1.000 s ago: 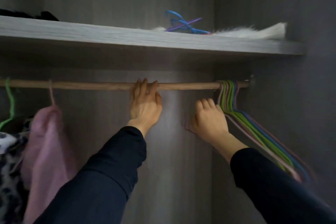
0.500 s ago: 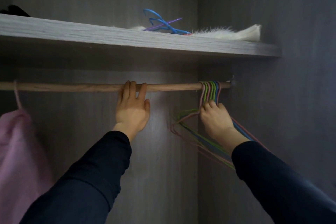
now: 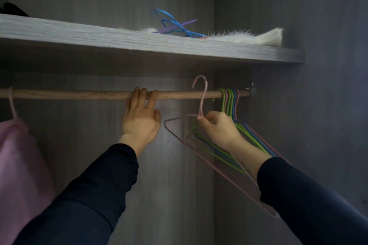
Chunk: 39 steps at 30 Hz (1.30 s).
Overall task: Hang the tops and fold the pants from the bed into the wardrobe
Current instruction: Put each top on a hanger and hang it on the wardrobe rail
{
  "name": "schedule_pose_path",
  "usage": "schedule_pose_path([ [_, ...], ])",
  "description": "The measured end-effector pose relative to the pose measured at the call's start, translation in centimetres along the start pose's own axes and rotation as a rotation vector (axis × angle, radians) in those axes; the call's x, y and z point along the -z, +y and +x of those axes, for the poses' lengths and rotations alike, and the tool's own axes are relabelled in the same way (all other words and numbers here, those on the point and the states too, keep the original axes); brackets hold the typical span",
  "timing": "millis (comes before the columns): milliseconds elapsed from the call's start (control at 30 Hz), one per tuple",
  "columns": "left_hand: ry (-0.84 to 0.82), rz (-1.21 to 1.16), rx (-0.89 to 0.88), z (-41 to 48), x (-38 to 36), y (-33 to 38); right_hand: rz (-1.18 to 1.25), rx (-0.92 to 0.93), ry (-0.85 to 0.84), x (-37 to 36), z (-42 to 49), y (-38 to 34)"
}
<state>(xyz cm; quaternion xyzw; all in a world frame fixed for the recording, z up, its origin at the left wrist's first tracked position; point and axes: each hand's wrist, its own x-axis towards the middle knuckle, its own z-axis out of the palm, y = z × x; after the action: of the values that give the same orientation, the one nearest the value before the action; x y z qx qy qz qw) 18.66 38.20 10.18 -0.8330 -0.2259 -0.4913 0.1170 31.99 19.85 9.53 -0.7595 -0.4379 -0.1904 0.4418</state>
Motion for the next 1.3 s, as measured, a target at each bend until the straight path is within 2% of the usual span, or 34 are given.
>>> schedule_pose_path([
  [133, -0.109, -0.046, 0.075, -1.0, 1.7, 1.6, -0.052, -0.005, -0.053, 0.9, -5.0, 0.3],
  [300, -0.218, -0.37, 0.16, -7.5, 1.1, 7.1, -0.159, -0.242, -0.185, 3.5, -12.4, 0.7],
  [467, -0.322, -0.654, 0.189, -16.1, 1.6, 15.4, -0.142, -0.455, -0.189, 7.5, -22.2, 1.1],
  [600, -0.38, -0.832, 0.15, -22.2, 4.1, 23.2, -0.247, -0.576, -0.15, 12.7, -30.0, 2.8],
  [900, -0.668, -1.036, -0.071, -35.8, 8.6, 46.0, -0.433, -0.897, -0.165, 30.7, -48.9, 10.4],
  [1133, -1.034, -1.032, -0.254, -47.8, 12.6, 69.2, -0.499, -1.168, -0.087, 46.9, -64.2, 17.2],
  [1300, -1.225, -0.962, -0.416, -53.6, 16.2, 83.1, -0.616, -1.306, -0.037, 57.2, -73.5, 22.1],
])
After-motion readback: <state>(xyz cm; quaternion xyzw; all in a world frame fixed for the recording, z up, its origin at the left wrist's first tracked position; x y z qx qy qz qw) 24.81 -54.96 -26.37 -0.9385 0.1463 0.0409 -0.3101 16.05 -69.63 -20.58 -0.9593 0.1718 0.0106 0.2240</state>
